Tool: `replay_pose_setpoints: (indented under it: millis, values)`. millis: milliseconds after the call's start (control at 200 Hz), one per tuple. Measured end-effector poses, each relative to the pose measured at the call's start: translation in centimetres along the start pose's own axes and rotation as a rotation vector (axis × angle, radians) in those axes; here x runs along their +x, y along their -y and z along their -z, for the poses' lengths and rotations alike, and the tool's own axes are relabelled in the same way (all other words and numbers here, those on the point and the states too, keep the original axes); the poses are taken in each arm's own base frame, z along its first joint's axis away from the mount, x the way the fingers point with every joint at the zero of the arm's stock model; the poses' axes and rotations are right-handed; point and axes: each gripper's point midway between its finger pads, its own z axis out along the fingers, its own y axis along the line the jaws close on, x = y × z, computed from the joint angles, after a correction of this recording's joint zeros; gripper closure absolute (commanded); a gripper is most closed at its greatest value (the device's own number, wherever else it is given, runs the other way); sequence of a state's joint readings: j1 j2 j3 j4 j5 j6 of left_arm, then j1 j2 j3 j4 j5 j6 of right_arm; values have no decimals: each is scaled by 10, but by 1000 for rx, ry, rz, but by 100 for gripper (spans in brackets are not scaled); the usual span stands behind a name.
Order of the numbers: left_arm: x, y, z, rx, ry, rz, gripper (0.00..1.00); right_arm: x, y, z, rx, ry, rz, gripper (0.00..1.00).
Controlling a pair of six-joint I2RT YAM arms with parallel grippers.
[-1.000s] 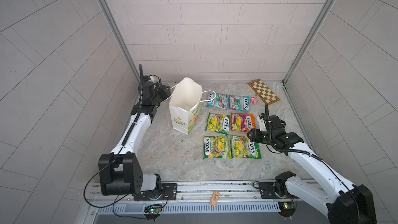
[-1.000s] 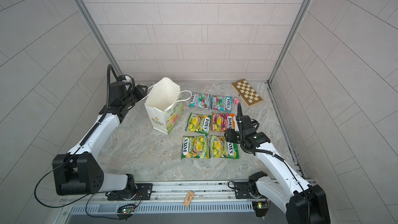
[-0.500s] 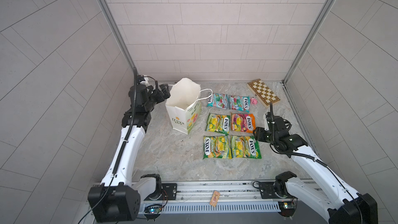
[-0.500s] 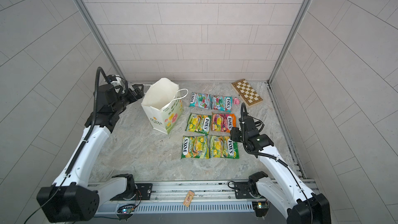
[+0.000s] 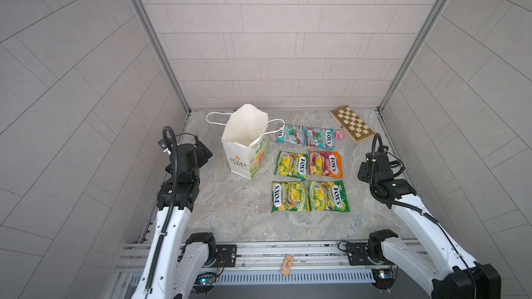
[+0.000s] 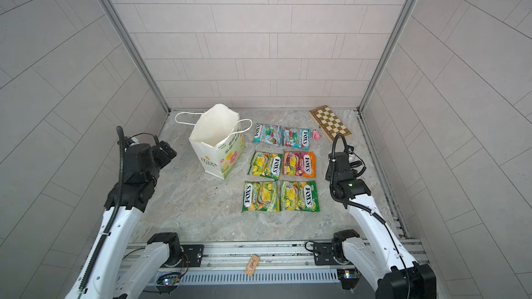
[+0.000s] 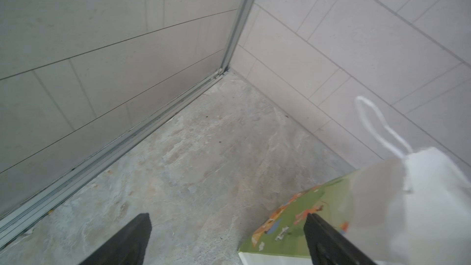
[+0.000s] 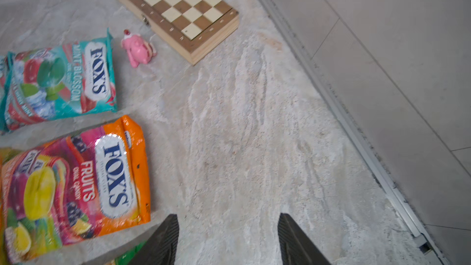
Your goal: Take the snacks out of the paper bag
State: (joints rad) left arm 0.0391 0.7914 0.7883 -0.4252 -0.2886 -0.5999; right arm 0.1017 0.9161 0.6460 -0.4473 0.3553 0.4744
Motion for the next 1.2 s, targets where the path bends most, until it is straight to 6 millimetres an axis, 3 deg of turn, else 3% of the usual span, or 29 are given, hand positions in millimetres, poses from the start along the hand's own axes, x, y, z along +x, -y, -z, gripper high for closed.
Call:
replay_pose_setpoints:
  millis: [95, 180, 450, 941, 1201]
  values:
    - [15, -15, -9, -59, -10, -4, 0, -8, 8, -9, 50, 42, -26, 36]
    - [27, -25, -19, -96, -9, -20, 0, -3, 15, -20, 92, 51, -34, 35]
    - [60, -35, -53, -113, -12, -114, 0, 5, 17, -49, 120, 105, -29, 34]
    - [107, -33, -94, -5, 39, -306, 0, -9, 2, -76, 90, 275, 16, 29]
    - [113, -19, -118, 45, 68, -343, 0, -9, -12, -86, 24, 343, 45, 25]
